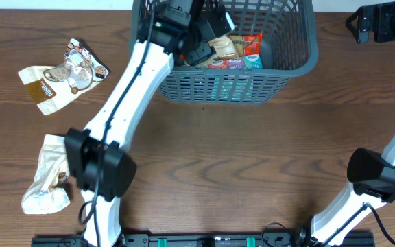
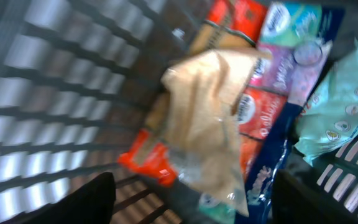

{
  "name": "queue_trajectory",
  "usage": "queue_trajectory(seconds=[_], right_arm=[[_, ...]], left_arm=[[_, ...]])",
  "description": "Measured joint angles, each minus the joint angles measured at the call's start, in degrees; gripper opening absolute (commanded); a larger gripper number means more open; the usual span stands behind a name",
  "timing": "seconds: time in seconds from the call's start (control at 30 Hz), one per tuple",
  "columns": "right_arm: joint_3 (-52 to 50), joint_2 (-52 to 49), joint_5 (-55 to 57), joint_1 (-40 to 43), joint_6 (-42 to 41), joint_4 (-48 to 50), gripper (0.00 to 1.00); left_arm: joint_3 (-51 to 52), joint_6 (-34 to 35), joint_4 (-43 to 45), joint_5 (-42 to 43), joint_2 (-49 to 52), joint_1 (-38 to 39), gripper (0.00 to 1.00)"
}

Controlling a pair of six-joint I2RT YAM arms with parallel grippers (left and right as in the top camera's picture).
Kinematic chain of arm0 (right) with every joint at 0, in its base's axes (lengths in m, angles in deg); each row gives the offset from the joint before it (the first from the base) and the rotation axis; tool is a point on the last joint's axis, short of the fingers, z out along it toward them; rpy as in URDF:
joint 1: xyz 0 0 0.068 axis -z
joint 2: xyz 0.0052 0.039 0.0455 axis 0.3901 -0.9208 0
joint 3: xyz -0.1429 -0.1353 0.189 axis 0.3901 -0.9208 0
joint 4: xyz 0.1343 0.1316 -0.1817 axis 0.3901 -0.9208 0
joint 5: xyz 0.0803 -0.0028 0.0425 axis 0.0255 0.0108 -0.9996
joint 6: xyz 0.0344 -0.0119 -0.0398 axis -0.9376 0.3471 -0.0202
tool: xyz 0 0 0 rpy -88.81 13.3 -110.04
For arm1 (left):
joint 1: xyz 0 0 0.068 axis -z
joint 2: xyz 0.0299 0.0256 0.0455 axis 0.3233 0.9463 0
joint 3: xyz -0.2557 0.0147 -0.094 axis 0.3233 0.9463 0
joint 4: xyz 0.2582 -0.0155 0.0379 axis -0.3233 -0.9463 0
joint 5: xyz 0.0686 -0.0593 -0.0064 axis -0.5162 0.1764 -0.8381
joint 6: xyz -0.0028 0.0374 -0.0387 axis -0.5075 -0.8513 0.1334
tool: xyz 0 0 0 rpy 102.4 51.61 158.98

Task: Pack container
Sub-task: 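Carry the cream pouch with the left gripper and release into basket, then move the left gripper down to the cream pouch near the front and grasp it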

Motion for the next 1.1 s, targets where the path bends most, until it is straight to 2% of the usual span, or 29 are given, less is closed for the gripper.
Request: queue_trajectory(seconds=[0.07, 0.2, 0.27, 0.33, 0.4, 0.57, 0.73, 0.93, 1.1], right_arm=[[0.0, 0.0, 0.0, 0.0, 0.0, -0.3, 0.99], [0.0, 0.0, 0.0, 0.0, 0.0, -0.3, 0.99], [0.0, 0.0, 0.0, 0.0, 0.0, -0.4, 0.99], [0.0, 0.0, 0.0, 0.0, 0.0, -0.4, 0.99], [0.0, 0.0, 0.0, 0.0, 0.0, -0.4, 0.99], [0.0, 0.0, 0.0, 0.0, 0.0, -0.4, 0.99], [0.0, 0.0, -0.9, 0.0, 0.0, -0.4, 0.99], [0.0, 0.0, -1.3, 0.0, 0.0, 0.0, 0.99], [0.0, 0.0, -1.4, 0.0, 0.0, 0.2, 0.99]], left_arm=[[0.0, 0.1, 0.1, -1.8, -4.0, 0.0, 0.82], [-0.3, 3.1, -0.8, -7.5, -12.6, -0.2, 0.89], [-1.0, 6.6, -3.8, -11.3, -17.2, -1.0, 0.89], [-1.5, 11.3, -9.5, -14.7, -21.2, -3.3, 0.96], [-1.7, 15.6, -15.2, -17.2, -24.0, -6.6, 0.99], [-1.8, 25.6, -29.7, -20.6, -27.5, -15.4, 0.99], [-1.6, 32.6, -41.0, -21.6, -28.9, -19.9, 0.99], [2.5, 37.4, -44.0, -21.8, -34.6, -21.3, 1.00], [13.7, 40.6, -41.4, -21.8, -44.0, -22.3, 0.99]])
